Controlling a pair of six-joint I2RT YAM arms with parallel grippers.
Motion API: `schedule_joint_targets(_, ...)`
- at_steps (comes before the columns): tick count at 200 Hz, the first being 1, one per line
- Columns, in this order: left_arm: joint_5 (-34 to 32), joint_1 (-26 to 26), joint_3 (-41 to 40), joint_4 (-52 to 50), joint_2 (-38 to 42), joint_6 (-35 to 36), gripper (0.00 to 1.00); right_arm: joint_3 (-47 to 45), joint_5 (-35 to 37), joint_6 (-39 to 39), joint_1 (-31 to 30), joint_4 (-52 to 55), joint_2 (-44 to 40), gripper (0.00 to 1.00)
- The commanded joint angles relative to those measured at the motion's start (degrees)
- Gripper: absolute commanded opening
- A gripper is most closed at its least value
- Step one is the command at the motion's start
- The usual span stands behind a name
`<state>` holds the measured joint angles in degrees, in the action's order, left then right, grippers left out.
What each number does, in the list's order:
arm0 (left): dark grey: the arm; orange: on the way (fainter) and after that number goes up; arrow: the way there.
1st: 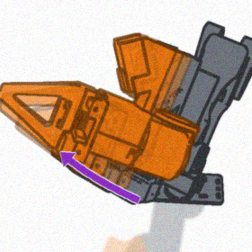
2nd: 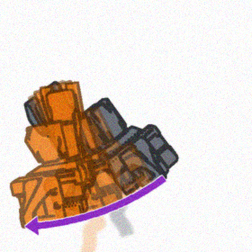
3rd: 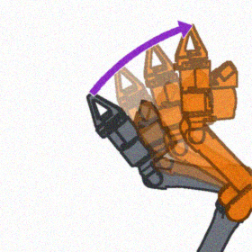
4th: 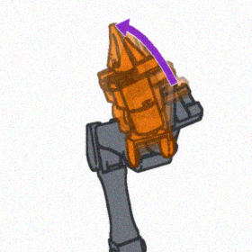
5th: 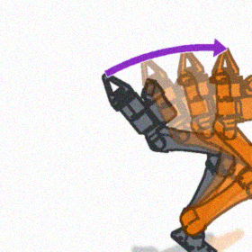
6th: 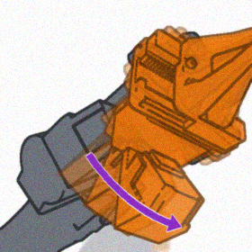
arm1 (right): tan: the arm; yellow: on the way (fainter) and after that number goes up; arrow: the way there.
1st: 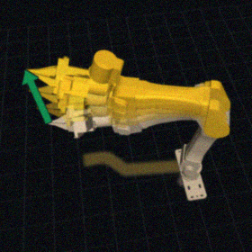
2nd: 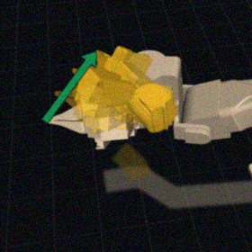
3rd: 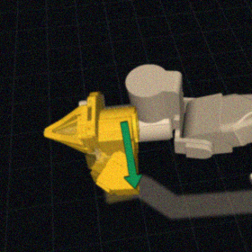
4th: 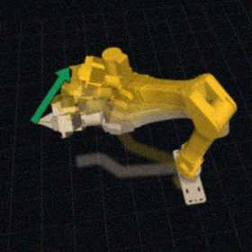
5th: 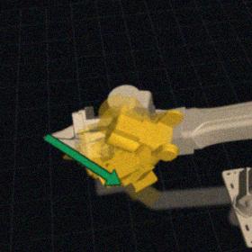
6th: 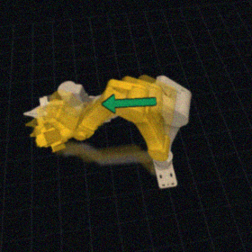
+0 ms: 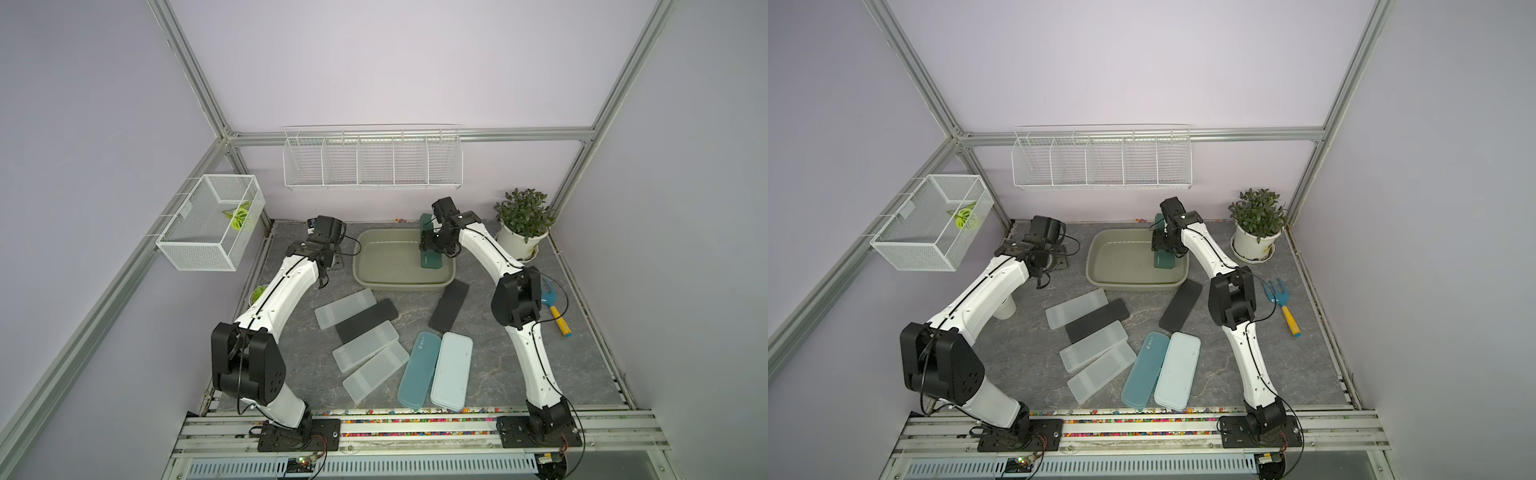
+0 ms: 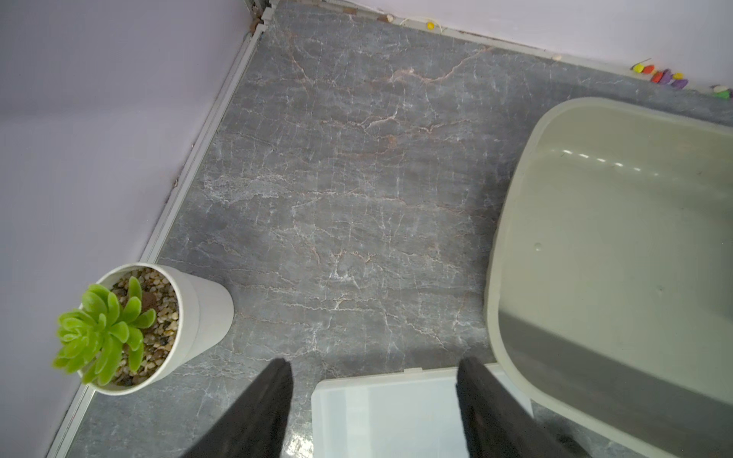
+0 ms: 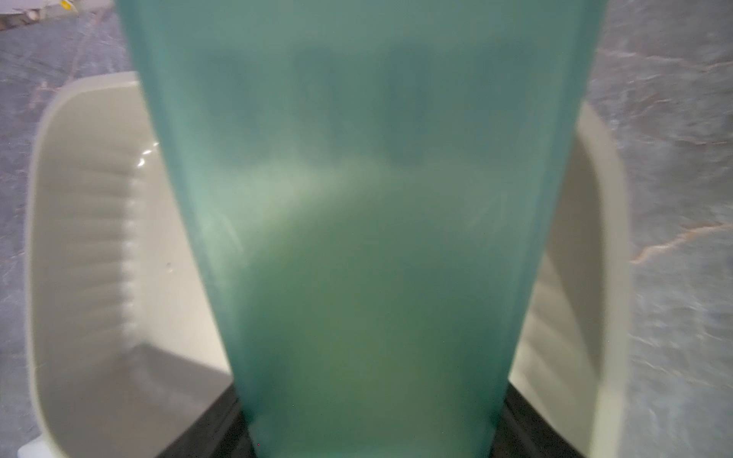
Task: Put the pencil case into the storage box
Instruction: Place the pencil case at the storage box.
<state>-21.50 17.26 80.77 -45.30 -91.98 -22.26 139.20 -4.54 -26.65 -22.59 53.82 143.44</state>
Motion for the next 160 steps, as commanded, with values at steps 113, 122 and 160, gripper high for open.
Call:
schedule_joint_targets(113,-0.7,-0.2,-1.5,-1.2,0.3,1.1,0.7,2.5,5.3,-5.4,-0.6,12.7,4.3,0.67)
schedule_joint_targets(122,-0.7,-0.1,-1.7,-1.2,0.4,1.3,0.7,2.4,5.2,-5.3,-0.7,13.1,3.9,0.68)
schedule_joint_targets(160,-0.7,-0.2,-2.2,-1.5,0.9,1.2,0.71,2.5,5.9,-4.0,-1.2,12.7,0.7,0.98)
